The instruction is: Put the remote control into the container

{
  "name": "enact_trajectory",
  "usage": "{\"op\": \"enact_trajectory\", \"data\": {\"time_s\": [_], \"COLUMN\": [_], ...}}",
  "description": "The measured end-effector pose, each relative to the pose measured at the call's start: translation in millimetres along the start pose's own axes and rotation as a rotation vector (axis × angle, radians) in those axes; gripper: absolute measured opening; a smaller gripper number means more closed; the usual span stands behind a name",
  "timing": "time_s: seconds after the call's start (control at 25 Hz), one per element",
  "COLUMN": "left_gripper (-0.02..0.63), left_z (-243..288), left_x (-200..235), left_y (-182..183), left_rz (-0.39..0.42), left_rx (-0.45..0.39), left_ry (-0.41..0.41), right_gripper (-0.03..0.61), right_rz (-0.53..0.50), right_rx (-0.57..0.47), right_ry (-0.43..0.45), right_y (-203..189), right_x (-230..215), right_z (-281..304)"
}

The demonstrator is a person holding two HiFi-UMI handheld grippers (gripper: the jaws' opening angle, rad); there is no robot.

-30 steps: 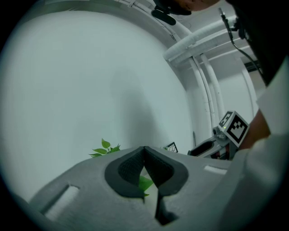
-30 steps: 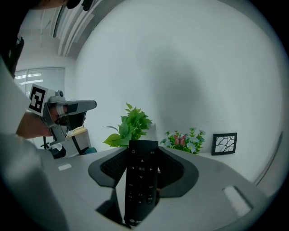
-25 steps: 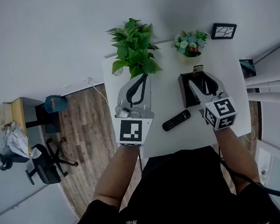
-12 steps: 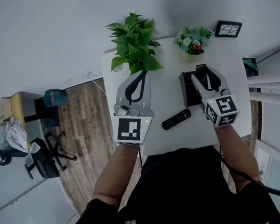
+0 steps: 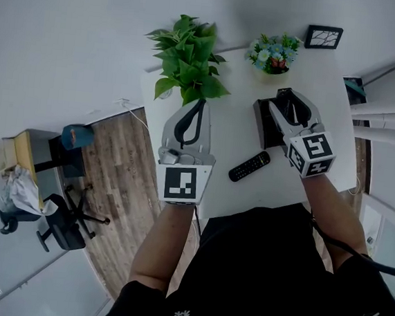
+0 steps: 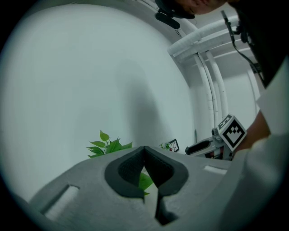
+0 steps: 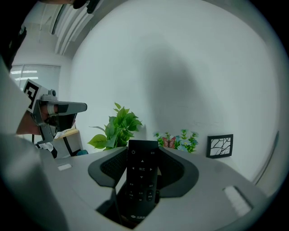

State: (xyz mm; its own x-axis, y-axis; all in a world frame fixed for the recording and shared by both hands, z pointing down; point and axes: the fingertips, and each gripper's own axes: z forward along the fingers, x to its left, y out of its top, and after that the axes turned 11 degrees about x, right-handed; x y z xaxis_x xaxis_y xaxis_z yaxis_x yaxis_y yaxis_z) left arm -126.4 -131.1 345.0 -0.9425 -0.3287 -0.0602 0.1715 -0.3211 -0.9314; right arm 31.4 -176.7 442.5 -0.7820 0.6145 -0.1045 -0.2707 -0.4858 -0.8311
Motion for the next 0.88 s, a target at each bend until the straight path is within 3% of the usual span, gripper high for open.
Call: {"op": "enact_trajectory", "data": {"time_s": [0.88], "left_gripper": [0.001], "left_z": [1.6], "left_x": [-8.1], "left_y": [-3.5], "left_rz": [0.022], "left_rx": [0.006], "left_ry": [-0.011], "right_gripper": [0.213], "right_rz": [-0.014], "right_rx": [-0.062], "right_ry": [-0.016], "right_y": [-6.8], "right_x": [-0.7], "right_z": [-4.2]}}
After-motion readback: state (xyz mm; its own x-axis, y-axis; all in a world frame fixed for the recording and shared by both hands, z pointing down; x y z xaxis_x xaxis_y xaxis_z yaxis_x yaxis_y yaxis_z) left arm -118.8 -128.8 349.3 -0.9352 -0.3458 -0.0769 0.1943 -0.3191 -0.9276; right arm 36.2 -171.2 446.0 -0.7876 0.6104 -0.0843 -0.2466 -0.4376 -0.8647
